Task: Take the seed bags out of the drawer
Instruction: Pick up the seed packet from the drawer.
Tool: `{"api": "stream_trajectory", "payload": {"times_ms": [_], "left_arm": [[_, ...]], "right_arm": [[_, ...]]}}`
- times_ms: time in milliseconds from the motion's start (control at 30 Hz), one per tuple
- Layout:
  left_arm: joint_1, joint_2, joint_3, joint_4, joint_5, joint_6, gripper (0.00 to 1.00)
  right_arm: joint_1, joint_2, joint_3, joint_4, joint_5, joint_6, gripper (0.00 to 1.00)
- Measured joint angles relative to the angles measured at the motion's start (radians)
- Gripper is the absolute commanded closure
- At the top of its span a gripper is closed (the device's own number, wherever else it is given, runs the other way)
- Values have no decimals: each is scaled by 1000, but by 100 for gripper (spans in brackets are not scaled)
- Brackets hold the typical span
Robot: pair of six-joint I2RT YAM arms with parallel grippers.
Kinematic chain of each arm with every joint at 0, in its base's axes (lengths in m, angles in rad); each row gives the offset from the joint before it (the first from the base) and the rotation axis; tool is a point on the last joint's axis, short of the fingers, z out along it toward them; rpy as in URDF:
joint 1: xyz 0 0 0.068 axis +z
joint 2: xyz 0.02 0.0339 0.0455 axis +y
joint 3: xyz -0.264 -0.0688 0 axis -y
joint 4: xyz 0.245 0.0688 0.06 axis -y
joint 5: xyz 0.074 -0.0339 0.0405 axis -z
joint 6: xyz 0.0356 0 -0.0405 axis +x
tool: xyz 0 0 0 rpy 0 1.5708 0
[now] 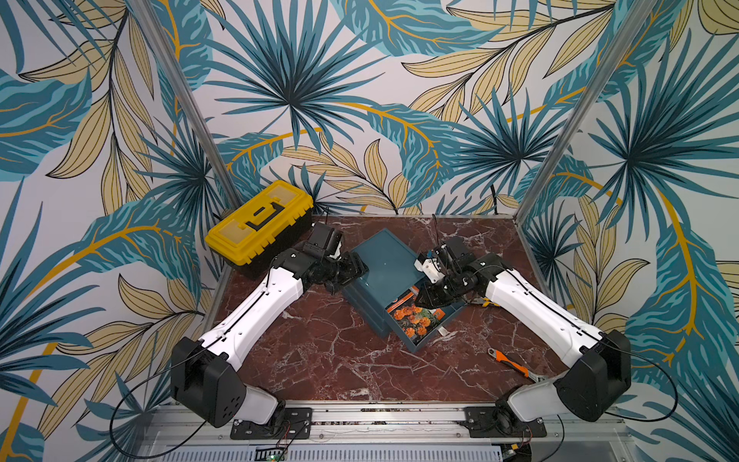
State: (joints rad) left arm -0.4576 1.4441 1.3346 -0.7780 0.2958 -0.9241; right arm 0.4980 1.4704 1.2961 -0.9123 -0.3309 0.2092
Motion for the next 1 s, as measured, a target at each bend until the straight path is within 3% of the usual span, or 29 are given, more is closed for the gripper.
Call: {"api": "stream_trajectory", "payload": {"times_ms": [333,1000], "left_arm": [[0,3,2,3,-1,0,31],[-1,3,2,4,-2,0,32]], "right_arm": [[-1,-15,-18,21,-36,52,100],[-13,-17,110,-80,-109,263,100]]}}
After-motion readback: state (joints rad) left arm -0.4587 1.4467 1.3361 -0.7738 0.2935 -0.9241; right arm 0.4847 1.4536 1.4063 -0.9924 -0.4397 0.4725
